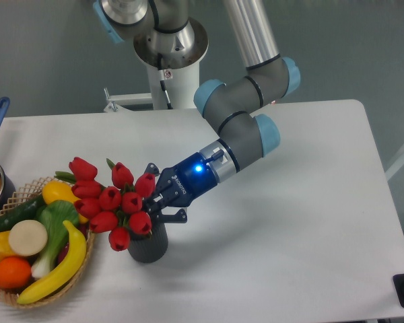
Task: Insert the flowers into the vase
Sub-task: 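Hold the tulips steady inside the vase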
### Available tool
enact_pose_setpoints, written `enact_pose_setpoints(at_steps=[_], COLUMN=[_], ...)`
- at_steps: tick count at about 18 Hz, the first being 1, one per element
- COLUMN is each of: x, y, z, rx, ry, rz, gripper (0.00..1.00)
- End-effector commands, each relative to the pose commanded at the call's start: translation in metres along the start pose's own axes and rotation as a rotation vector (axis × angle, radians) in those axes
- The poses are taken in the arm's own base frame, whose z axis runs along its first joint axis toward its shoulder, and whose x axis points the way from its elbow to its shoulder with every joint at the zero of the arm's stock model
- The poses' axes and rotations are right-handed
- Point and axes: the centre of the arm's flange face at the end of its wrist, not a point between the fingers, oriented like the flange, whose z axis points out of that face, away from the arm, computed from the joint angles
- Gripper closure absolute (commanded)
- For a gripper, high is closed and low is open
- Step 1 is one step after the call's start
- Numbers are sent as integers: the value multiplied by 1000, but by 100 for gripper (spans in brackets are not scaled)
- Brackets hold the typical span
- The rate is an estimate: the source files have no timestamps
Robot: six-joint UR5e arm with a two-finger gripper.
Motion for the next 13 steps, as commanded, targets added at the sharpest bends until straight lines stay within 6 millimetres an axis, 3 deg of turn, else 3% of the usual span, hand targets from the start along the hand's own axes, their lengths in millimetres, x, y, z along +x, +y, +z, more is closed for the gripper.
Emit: enact_pose_setpoints(at_steps=[13], x=[3], y=[7], z=[1], rx=[-2], ry=[1], rz=[-3], gripper=[81])
